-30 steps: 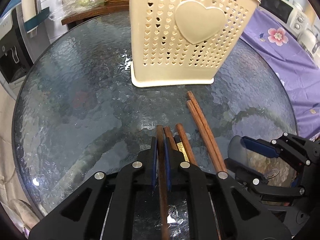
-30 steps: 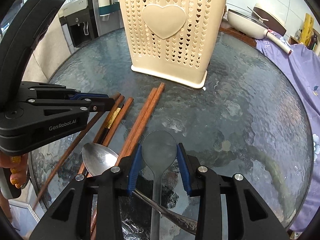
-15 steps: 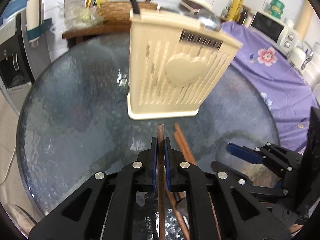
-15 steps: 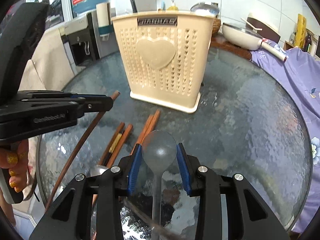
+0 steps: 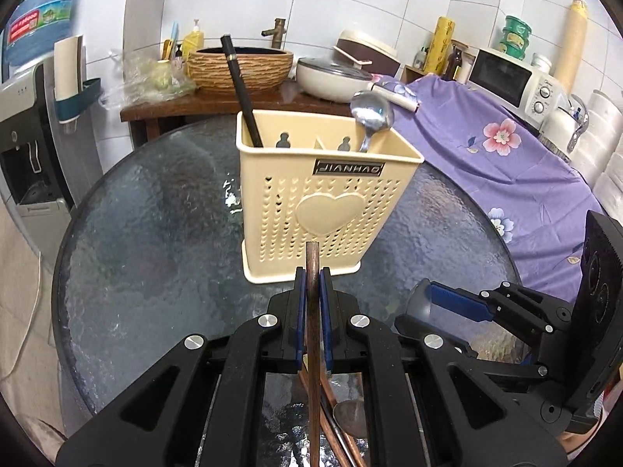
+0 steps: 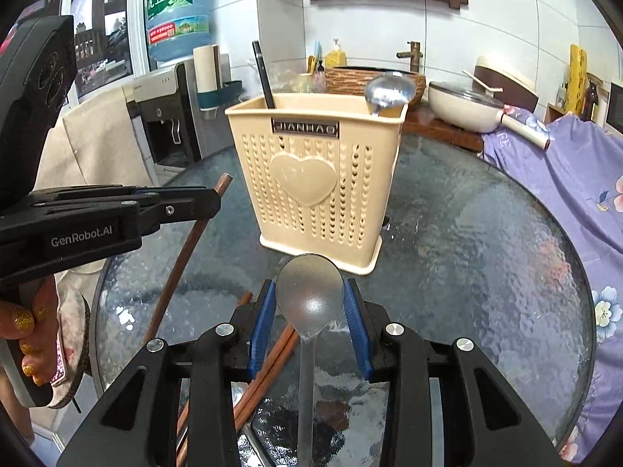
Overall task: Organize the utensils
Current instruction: 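Lift the brown chopstick with the left tool while the right tool lifts the clear spoon toward the basket, then lower the clear spoon into the cream basket with the right tool while the left tool lowers the chopstick in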
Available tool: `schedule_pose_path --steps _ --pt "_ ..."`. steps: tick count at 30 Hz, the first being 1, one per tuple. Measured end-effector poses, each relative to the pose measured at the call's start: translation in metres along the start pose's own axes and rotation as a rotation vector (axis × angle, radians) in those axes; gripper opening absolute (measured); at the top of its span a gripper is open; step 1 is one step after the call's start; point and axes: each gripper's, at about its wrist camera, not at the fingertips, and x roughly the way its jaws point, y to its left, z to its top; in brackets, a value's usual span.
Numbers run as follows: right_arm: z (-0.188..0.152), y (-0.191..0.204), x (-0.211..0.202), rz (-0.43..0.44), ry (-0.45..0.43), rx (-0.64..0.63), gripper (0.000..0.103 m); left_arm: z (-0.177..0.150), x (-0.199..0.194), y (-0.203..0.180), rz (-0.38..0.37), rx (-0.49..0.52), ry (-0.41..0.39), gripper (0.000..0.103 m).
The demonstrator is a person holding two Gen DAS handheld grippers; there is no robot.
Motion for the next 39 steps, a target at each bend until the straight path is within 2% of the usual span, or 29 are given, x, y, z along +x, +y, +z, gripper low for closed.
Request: schedule_pose_path --steps 12,21,39 --pt "0.023 -0.003 -0.025 0.046 -0.092 0.024 0.035 0.016 -0.039 -0.002 -0.038 -0.001 -0.098 0.007" --pt "0.041 -0.002 -0.046 0.043 -0.211 0.017 0.035 0.031 -0.063 -0.006 -0.042 0.009 -0.174 0.007" --pt "0.103 -0.007 -0.065 0.068 -0.299 0.04 0.035 0.08 -0.112 -0.012 -0.051 0.043 -0.318 0.007"
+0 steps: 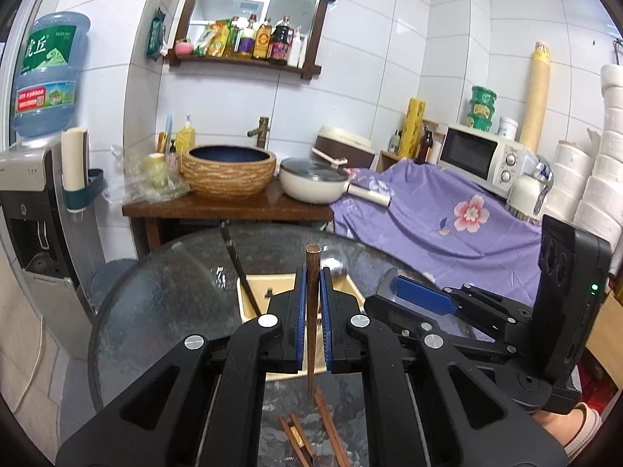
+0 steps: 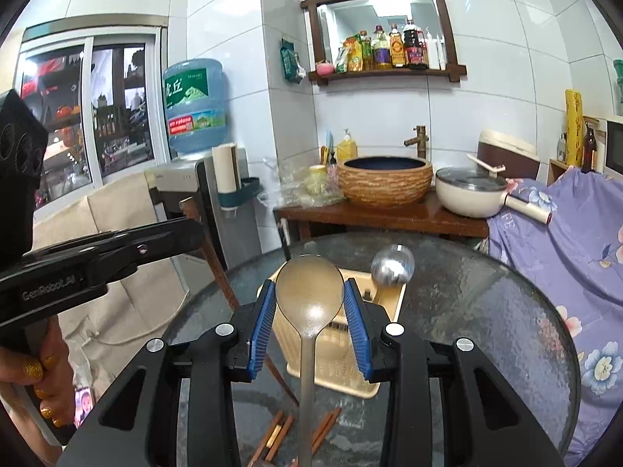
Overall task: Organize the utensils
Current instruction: 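Lower the clear spoon into the cream basket with the right tool while the left tool lowers the chopstick in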
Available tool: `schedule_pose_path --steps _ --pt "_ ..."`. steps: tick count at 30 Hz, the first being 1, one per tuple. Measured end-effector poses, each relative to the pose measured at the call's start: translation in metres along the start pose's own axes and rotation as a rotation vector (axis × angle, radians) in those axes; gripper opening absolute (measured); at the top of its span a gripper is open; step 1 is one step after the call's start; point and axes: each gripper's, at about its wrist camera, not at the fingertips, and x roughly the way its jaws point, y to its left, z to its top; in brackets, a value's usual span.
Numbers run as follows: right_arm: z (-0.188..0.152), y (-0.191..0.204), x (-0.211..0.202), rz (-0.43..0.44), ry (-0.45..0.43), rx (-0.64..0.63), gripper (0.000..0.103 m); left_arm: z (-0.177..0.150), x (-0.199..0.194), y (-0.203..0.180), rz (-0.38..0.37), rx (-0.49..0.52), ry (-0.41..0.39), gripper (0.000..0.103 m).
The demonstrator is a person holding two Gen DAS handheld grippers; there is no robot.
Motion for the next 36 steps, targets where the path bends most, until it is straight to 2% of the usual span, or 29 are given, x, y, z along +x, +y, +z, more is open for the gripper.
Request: schedule_pose_path --steps 10,15,21,26,36 --pt "0.049 -0.007 0.009 0.012 -0.028 0.034 0.035 0.065 -0.016 -0.007 -0.066 0.009 -0.064 0.007" --pt "0.077 -0.017 0.017 -0.019 -0.092 0.04 0.035 0.104 -0.016 -0.006 -0.017 0.02 -0.116 0.007" --pt "0.088 -0.027 0.043 -0.057 -0.143 0.046 0.035 0.13 0.0 0.003 0.071 0.012 -0.173 0.007" --pt "0.076 -0.029 0.063 -0.116 -0.189 -0.001 0.035 0.125 0.029 0.02 0.108 -0.024 -0.162 0.007" --pt "0.032 -0.039 0.079 -0.153 -0.129 -0.006 0.035 0.075 0.069 0.036 0.116 -0.056 -0.07 0.007"
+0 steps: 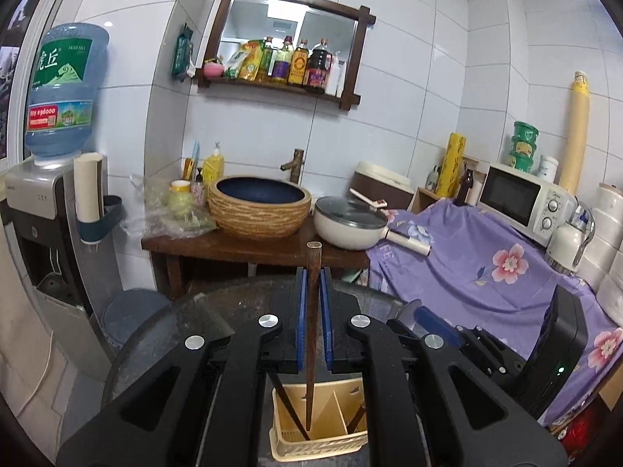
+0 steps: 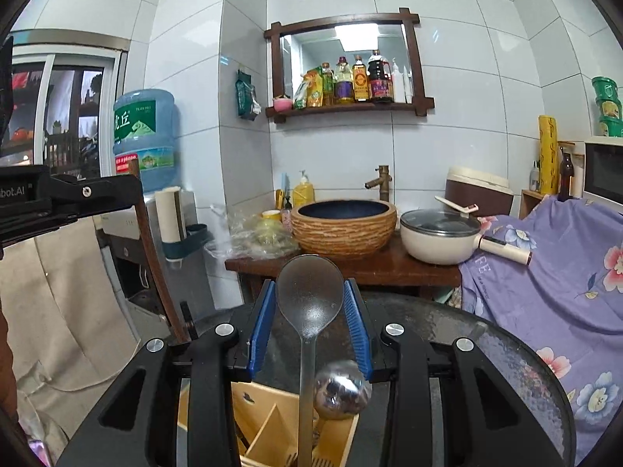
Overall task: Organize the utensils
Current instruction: 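Lower the clear spoon into the cream basket with the right tool while the left tool lowers the chopstick in, then open both tools to release the chopstick and clear spoon in the basket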
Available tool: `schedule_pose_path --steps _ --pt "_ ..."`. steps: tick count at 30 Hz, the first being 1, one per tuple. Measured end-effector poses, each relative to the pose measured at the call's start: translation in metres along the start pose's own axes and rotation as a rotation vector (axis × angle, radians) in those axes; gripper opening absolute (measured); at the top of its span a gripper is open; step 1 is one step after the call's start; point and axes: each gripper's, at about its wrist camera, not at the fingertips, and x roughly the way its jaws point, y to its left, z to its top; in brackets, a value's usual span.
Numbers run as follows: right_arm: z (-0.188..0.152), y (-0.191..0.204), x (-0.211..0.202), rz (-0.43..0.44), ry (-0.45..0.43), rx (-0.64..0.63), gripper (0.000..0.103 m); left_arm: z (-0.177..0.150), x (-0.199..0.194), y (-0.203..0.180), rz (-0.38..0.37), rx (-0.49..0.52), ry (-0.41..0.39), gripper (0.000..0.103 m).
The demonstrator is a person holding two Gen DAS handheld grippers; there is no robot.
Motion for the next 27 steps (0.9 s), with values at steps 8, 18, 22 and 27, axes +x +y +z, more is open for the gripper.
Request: schedule_pose_path --steps 8,18,22,27 --pt "-0.026 0.004 -0.003 -0.02 0.046 -0.054 0.035 -0.038 0.012 0.002 -0.006 0.001 0.062 0.007" --pt "-0.05 -0.003 -0.001 -0.035 0.148 -0.036 0.035 -0.068 0.022 0.005 -0.009 0.001 0.12 0.007" --pt "-0.056 -0.004 0.0 -0.037 0.17 -0.034 0.035 -0.076 0.025 0.004 -0.003 0.007 0.132 0.007" --pt "-0.056 -0.005 -0.001 -0.038 0.183 -0.028 0.035 -0.079 0.028 0.005 -0.008 0.005 0.149 0.007"
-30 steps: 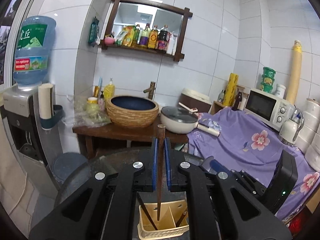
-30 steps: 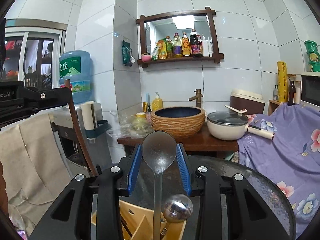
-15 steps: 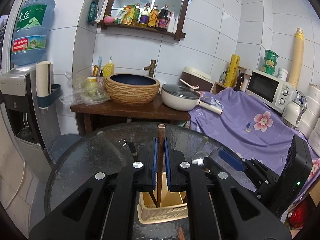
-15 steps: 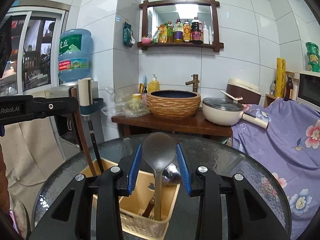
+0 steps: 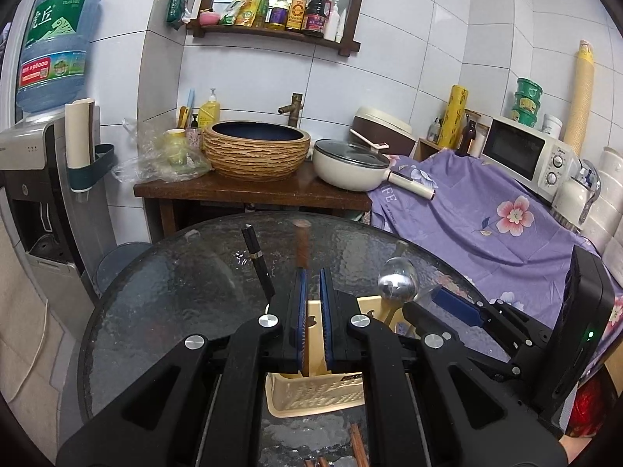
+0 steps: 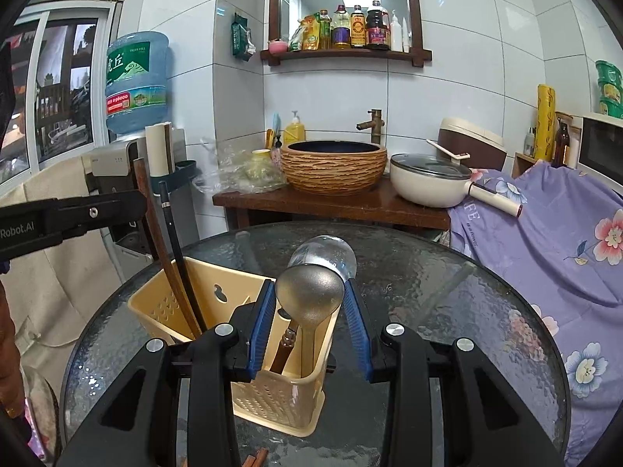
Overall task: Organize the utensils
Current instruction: 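Open both tools to release the chopstick and clear spoon in the basket, then withdraw both tools from the basket back to the remaining brown chopsticks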
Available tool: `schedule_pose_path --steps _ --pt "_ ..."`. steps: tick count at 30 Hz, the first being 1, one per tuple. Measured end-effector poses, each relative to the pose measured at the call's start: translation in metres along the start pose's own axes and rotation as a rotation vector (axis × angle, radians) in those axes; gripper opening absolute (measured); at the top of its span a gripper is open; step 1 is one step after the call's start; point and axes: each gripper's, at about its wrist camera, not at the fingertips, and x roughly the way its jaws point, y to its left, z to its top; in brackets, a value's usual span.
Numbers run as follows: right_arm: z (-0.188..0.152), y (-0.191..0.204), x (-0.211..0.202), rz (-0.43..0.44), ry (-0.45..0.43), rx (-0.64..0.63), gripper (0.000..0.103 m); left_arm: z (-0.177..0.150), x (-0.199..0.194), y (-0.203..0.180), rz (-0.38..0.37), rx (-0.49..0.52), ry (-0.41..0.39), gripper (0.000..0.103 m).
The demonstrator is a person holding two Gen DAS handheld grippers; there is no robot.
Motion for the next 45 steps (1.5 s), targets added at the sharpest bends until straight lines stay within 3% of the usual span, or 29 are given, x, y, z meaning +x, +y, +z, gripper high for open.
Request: schedule_pose_path --steps 4,7,9,10,12,13,14,16,21,28,34,45 --pt "0.0 -0.002 -0.002 0.0 -0.004 0.002 0.038 -0.001 -0.001 0.0 -0.007 0.006 -0.002 0.008" --pt "-0.001 -0.004 -0.008 0.007 -0.025 0.012 0.056 -0.002 -0.005 -0.002 -0.009 0.02 -0.011 0.008" --pt "-0.002 -0.005 -0.013 0.004 -0.027 0.021 0.056 -0.003 -0.01 -0.001 -0.022 0.017 -0.014 0.008" --pt "-0.002 -0.007 -0.014 0.003 -0.023 0.025 0.056 -0.004 -0.012 -0.001 -0.026 0.015 -0.015 0.012" --pt "-0.006 -0.009 -0.02 0.001 -0.003 0.042 0.056 -0.008 -0.02 0.001 -0.033 0.009 -0.017 0.034" --pt "-0.008 -0.01 -0.023 0.005 0.007 0.047 0.056 -0.011 -0.023 0.003 -0.031 0.006 -0.018 0.059" --pt "-0.012 -0.009 -0.028 0.013 0.022 0.047 0.056 -0.016 -0.03 0.004 -0.022 0.002 -0.026 0.075" --pt "-0.022 -0.007 -0.038 0.016 0.05 0.035 0.056 -0.026 -0.038 0.005 -0.013 0.007 -0.028 0.076" --pt "-0.048 0.006 -0.051 0.034 0.141 -0.009 0.056 -0.06 -0.042 0.011 -0.027 0.005 0.068 0.082" --pt "-0.09 0.023 -0.042 0.044 0.289 -0.034 0.056 -0.112 -0.029 0.022 0.023 -0.005 0.19 0.082" --pt "-0.119 0.033 -0.031 0.058 0.374 -0.009 0.05 -0.151 -0.009 0.031 0.029 -0.031 0.309 0.065" --pt "-0.142 0.044 -0.014 0.07 0.467 -0.008 0.047 -0.186 0.017 0.014 0.007 0.011 0.428 0.053"
